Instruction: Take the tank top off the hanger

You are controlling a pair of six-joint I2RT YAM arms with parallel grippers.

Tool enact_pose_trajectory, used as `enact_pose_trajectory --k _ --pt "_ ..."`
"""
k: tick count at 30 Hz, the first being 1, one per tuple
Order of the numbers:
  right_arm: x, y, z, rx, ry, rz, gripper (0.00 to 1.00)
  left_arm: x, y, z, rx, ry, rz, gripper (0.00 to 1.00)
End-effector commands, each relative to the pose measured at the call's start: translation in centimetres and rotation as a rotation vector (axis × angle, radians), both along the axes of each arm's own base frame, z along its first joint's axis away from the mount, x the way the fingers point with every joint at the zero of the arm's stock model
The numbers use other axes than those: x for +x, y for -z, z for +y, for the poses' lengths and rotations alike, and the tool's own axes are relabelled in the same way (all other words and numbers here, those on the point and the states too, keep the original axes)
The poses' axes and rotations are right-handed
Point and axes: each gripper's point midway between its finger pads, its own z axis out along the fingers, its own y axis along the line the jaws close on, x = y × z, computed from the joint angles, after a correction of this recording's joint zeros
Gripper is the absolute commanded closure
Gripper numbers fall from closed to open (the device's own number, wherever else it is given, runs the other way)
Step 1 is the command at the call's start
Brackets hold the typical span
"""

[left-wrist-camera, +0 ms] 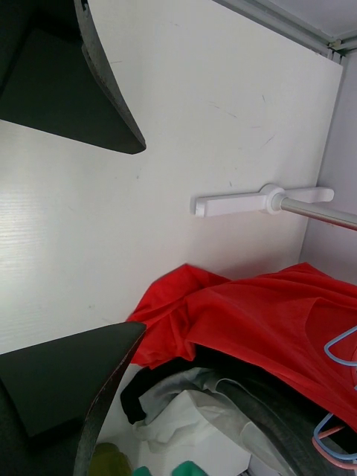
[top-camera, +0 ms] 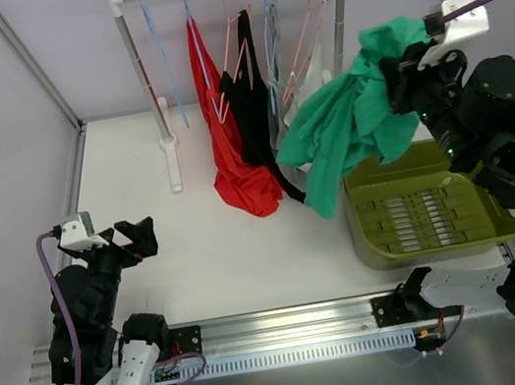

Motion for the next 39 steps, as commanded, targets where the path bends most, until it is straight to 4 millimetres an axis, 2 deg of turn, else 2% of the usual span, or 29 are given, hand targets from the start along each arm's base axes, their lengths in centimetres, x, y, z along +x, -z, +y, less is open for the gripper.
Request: enact_pose_trajectory --k 1,5,6,7,9,11,13,15,19,20,22,23,26,27,30,32,39 --pt "-1.0 -1.0 -6.6 -0.009 0.219 -0.027 1.00 0.1 -0.6 0.1 0.023 0.004 -0.031 0.01" --pt "-2.5 1.2 -10.4 0.015 0.349 -0.003 1.00 0.1 -0.6 0.1 0.021 0.003 -0.034 0.01" --pt "-3.5 1.5 -11.7 0.035 0.375 -0.011 1.00 0.0 -0.6 0.1 0.020 0.005 -0.034 0.01" --pt "-3.2 3.1 -11.9 0.024 0.400 0.015 1.00 0.0 -0.6 0.0 0.020 0.006 -0.036 0.01" --pt "-3.6 4.7 -13.3 0.021 0.472 0.035 1.00 0.0 -0.6 -0.1 0.018 0.011 -0.036 0.01" --pt "-3.7 7.2 -13.8 0.015 0.503 0.067 1.00 0.0 -0.7 -0.1 0.016 0.015 -0.039 0.01" --pt "-3.9 8.8 -14.7 0.014 0.543 0.085 1.00 -0.1 -0.8 -0.2 0.015 0.021 -0.039 0.01" --pt "-4.4 8.9 -15.5 0.044 0.572 0.078 1.00 0.0 -0.7 -0.2 0.015 0.021 -0.036 0.01" --pt "-5.9 6.4 -17.0 0.083 0.597 0.025 1.00 0.1 -0.6 -0.5 0.015 0.035 -0.029 0.01" --pt "-6.5 4.7 -17.5 0.095 0.598 -0.004 1.00 0.0 -0.6 -0.5 0.013 0.035 -0.031 0.01" --pt "-7.1 3.1 -18.2 0.097 0.613 -0.028 1.00 0.0 -0.6 -0.5 0.013 0.035 -0.032 0.01" --pt "-7.6 1.3 -18.7 0.115 0.623 -0.053 1.00 0.0 -0.7 -0.4 0.013 0.032 -0.034 0.01" --pt "-8.6 -1.0 -19.9 0.109 0.653 -0.088 1.00 0.0 -0.6 -0.4 0.012 0.030 -0.035 0.01" --pt "-9.1 -2.5 -20.3 0.112 0.657 -0.111 1.00 0.0 -0.6 -0.4 0.012 0.030 -0.032 0.01" --pt "-9.2 -4.4 -20.5 0.089 0.656 -0.126 1.00 0.0 -0.5 -0.5 0.012 0.033 -0.029 0.01" --pt "-9.0 -4.4 -20.4 0.073 0.649 -0.110 1.00 0.1 -0.5 -0.5 0.012 0.033 -0.029 0.01" --pt "-8.1 -2.5 -19.6 0.037 0.643 -0.070 1.00 0.0 -0.6 -0.5 0.010 0.035 -0.032 0.01"
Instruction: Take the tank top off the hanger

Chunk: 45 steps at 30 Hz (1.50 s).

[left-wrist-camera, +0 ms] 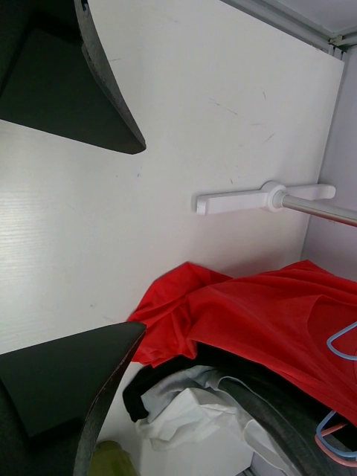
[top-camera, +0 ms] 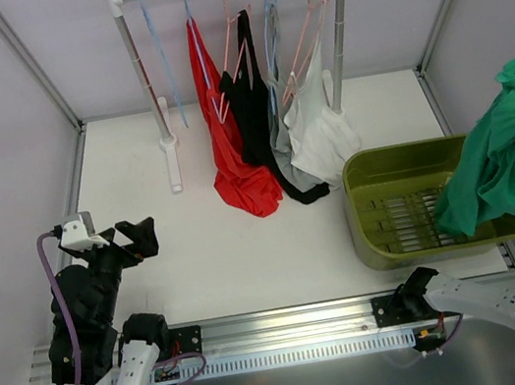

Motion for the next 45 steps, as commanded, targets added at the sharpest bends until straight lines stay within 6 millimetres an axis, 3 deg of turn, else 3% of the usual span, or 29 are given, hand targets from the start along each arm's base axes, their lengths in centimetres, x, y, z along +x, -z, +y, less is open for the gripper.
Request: enact_pose_trajectory --k 1,4,5,7,8,9,11,12,15,22,23,25,26,27,29,30,31,32,33,35,36,38,39,41,43,44,45 --pt "1.4 1.0 1.0 -0.033 0.028 0.041 1.00 0.0 -0.6 -0.3 0.010 0.024 -0.031 0.01" --pt "3.0 3.9 2.5 -0.066 0.028 0.107 1.00 0.0 -0.7 -0.3 0.006 0.022 -0.036 0.01" --pt "4.3 6.8 3.8 -0.085 0.027 0.161 1.00 -0.1 -0.8 -0.3 0.004 0.022 -0.038 0.01" --pt "5.9 10.0 5.4 -0.092 -0.003 0.216 1.00 -0.1 -0.8 -0.3 0.002 0.021 -0.041 0.01" --pt "6.8 13.0 5.4 -0.099 0.017 0.272 1.00 -0.1 -0.8 -0.3 0.004 0.019 -0.039 0.01" --pt "7.7 14.6 6.8 -0.036 -0.050 0.283 1.00 -0.1 -0.8 -0.3 0.004 0.019 -0.038 0.01" --pt "9.1 18.7 6.0 0.006 -0.010 0.366 1.00 0.0 -0.8 -0.3 0.006 0.022 -0.034 0.01" --pt "9.8 20.2 7.0 0.058 -0.064 0.393 1.00 0.0 -0.8 -0.3 0.006 0.021 -0.033 0.01" --pt "10.7 24.5 6.7 0.115 -0.055 0.471 1.00 0.1 -0.8 -0.3 0.009 0.021 -0.031 0.01" --pt "9.8 29.4 9.2 0.260 -0.188 0.434 1.00 0.1 -1.3 -0.3 -0.011 0.013 -0.034 0.01" --pt "9.7 30.3 9.4 0.267 -0.193 0.445 0.80 0.2 -1.5 -0.5 -0.017 0.020 -0.028 0.01" --pt "9.5 33.2 9.1 0.259 -0.164 0.511 0.27 -0.2 -3.5 -1.1 -0.052 0.053 -0.060 0.01" --pt "9.4 33.9 8.9 0.259 -0.146 0.533 0.10 -0.1 -4.1 -1.4 -0.064 0.063 -0.061 0.01" --pt "9.3 34.5 8.3 0.252 -0.110 0.552 0.02 -0.6 -6.2 -1.5 -0.091 0.070 -0.099 0.01" --pt "9.0 34.6 7.7 0.243 -0.071 0.575 0.01 -0.6 -8.2 -2.5 -0.108 0.125 -0.109 0.01" --pt "8.8 34.0 7.2 0.232 -0.046 0.567 0.00 -1.3 -10.7 -3.0 -0.126 0.159 -0.152 0.02" --pt "8.5 33.7 6.9 0.218 -0.041 0.576 0.01 -1.4 -12.0 -3.5 -0.136 0.184 -0.165 0.01" --pt "8.4 32.1 6.8 0.215 -0.046 0.546 0.01 -0.8 -12.5 -4.4 -0.143 0.230 -0.141 0.01" --pt "8.2 31.3 6.6 0.198 -0.045 0.542 0.01 -1.3 -14.6 -4.8 -0.165 0.255 -0.172 0.01" --pt "7.6 29.5 6.8 0.208 -0.078 0.507 0.01 -0.3 -15.4 -6.0 -0.184 0.303 -0.141 0.01" --pt "7.5 28.5 8.3 0.219 -0.180 0.487 0.01 -0.5 -16.8 -6.2 -0.197 0.319 -0.159 0.01" --pt "7.6 26.6 10.5 0.249 -0.323 0.412 0.00 1.0 -17.2 -6.9 -0.207 0.339 -0.124 0.01" --pt "7.3 25.6 12.8 0.268 -0.468 0.365 0.00 0.9 -18.4 -7.4 -0.207 0.371 -0.139 0.01" --pt "6.8 24.8 14.8 0.280 -0.594 0.327 0.00 2.7 -18.4 -8.3 -0.212 0.401 -0.093 0.01" --pt "6.2 24.5 17.0 0.294 -0.720 0.320 0.00 3.3 -20.0 -9.2 -0.220 0.446 -0.097 0.01" --pt "6.1 24.7 17.4 0.302 -0.742 0.326 0.00 5.2 -19.6 -9.9 -0.224 0.460 -0.055 0.01" --pt "6.0 24.8 17.9 0.308 -0.768 0.337 0.00 5.4 -21.3 -10.2 -0.214 0.471 -0.085 0.01"
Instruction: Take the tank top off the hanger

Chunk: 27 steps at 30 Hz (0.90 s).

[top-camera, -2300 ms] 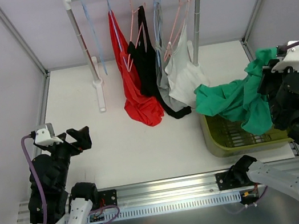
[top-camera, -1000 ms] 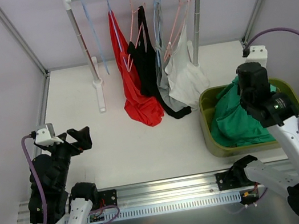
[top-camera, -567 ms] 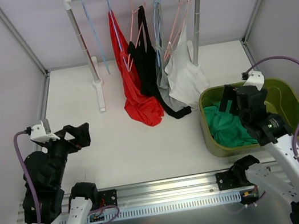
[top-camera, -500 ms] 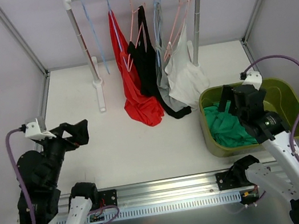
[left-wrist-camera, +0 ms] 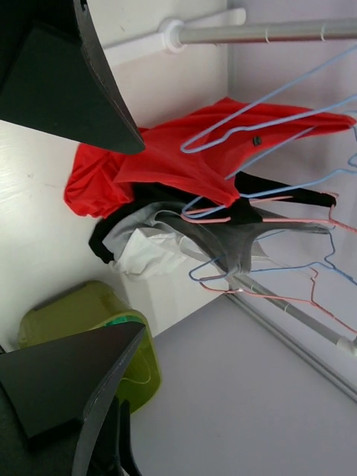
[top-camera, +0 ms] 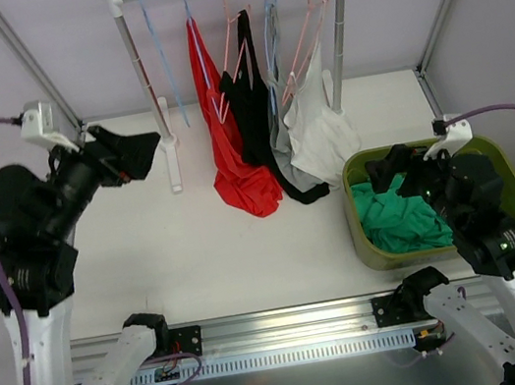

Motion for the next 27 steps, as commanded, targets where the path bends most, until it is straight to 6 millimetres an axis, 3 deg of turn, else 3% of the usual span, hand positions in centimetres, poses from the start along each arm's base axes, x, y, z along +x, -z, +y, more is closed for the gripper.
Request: enact_pose_trajectory --k 1,3,4,5,7,8,10,11,13,14,15,16,19,20,22,26,27 --pt "-0.3 -0.5 4.0 0.065 -0.213 -0.019 0.01 2.1 -2.6 -2.4 -0.011 0.100 -0.008 0.01" --pt "-0.3 -0.1 4.2 0.077 -0.220 -0.005 0.00 4.9 -3.5 -3.7 0.034 0.105 -0.015 0.01" --pt "-0.6 0.3 4.4 0.081 -0.235 -0.001 0.01 6.5 -3.7 -3.1 0.051 0.038 -0.019 0.01" --pt "-0.7 0.4 4.5 0.088 -0.239 0.002 0.01 8.9 -2.8 -3.4 0.075 0.002 0.010 0.01" --pt "-1.2 0.8 4.8 0.095 -0.264 0.006 0.01 10.5 -3.9 -3.5 0.128 -0.048 -0.031 0.01" --pt "-1.5 1.2 4.8 0.099 -0.270 0.006 0.01 13.1 -2.7 -3.7 0.162 -0.089 0.001 0.02" --pt "-1.9 1.7 4.9 0.101 -0.280 0.007 0.02 14.3 -4.3 -4.7 0.185 -0.081 -0.047 0.06" --pt "-2.1 2.0 4.9 0.098 -0.286 0.006 0.04 16.6 -2.9 -5.6 0.204 -0.077 -0.014 0.07" --pt "-2.4 2.4 5.0 0.095 -0.299 0.008 0.05 18.4 -3.9 -5.6 0.203 -0.109 -0.040 0.10" --pt "-2.6 2.5 5.1 0.092 -0.309 0.007 0.06 20.5 -2.3 -6.4 0.222 -0.111 -0.006 0.10" --pt "-3.0 2.6 5.4 0.094 -0.337 0.006 0.06 20.9 -3.0 -6.8 0.223 -0.098 -0.029 0.12" --pt "-3.1 2.7 5.6 0.093 -0.350 0.005 0.06 22.5 -1.7 -7.5 0.234 -0.089 -0.007 0.19" --pt "-3.5 2.8 5.8 0.091 -0.374 0.004 0.07 24.3 -1.4 -7.9 0.234 -0.106 -0.009 0.26" --pt "-3.6 2.9 5.9 0.091 -0.377 0.006 0.07 25.6 0.2 -8.2 0.246 -0.116 0.020 0.33" --pt "-3.8 3.0 6.1 0.096 -0.392 0.009 0.07 27.1 1.9 -8.3 0.258 -0.133 0.050 0.36" --pt "-4.0 3.1 6.0 0.089 -0.398 0.004 0.09 28.6 4.2 -9.2 0.266 -0.123 0.089 0.46" --pt "-4.1 3.2 6.0 0.086 -0.396 0.007 0.09 29.0 4.8 -9.2 0.267 -0.126 0.099 0.56"
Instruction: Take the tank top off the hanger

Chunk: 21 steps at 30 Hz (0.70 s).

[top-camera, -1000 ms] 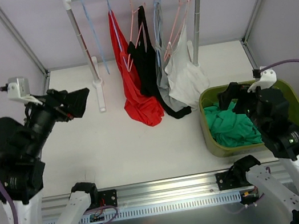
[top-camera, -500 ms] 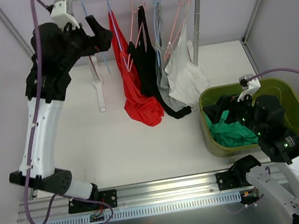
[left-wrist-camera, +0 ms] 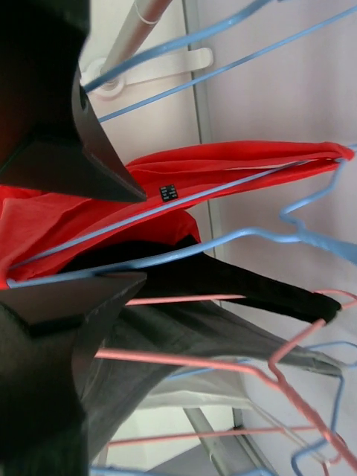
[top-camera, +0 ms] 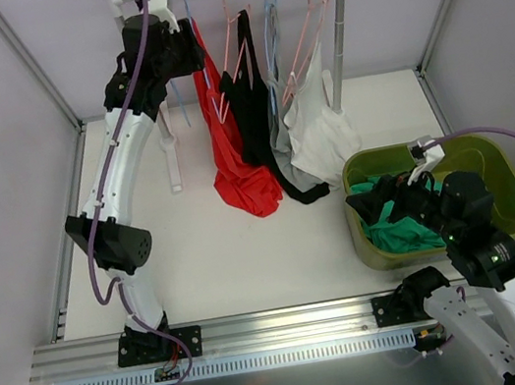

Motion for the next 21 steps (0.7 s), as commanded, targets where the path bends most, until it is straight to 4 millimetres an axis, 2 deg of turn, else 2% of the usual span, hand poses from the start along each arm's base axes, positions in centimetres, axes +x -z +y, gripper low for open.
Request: enact_pose_trajectory --k 1,3,6,7,9,10,11,13,21 --pt "-0.4 -0.6 0.2 0.003 -0.029 -0.042 0.09 0.6 -2.2 0.0 -0.013 -0.026 -0.073 0.59" --pt "-0.4 -0.4 0.2 -0.001 -0.030 -0.040 0.09 0.9 -1.5 -0.1 -0.009 -0.037 -0.060 0.67" --pt "-0.5 -0.1 0.2 -0.003 -0.032 -0.037 0.09 1.1 -1.4 -0.1 -0.005 -0.041 -0.063 0.71" --pt "-0.5 0.0 0.2 -0.003 -0.033 -0.035 0.09 1.1 -1.4 -0.1 -0.003 -0.044 -0.064 0.77" --pt "-0.4 0.2 0.3 -0.003 -0.037 -0.025 0.09 0.8 -2.0 0.1 0.001 -0.054 -0.078 0.81" --pt "-0.5 0.3 0.4 -0.003 -0.040 -0.024 0.09 0.6 -2.3 0.2 0.002 -0.061 -0.086 0.90" --pt "-0.5 0.3 0.4 -0.003 -0.039 -0.024 0.09 0.3 -2.9 0.5 0.002 -0.076 -0.094 0.95" --pt "-0.4 0.4 0.4 -0.002 -0.041 -0.020 0.09 -0.3 -3.7 0.9 0.003 -0.111 -0.113 1.00" --pt "-0.3 0.1 0.7 0.000 -0.060 -0.024 0.09 -3.8 -9.0 1.7 -0.074 -0.124 -0.206 1.00"
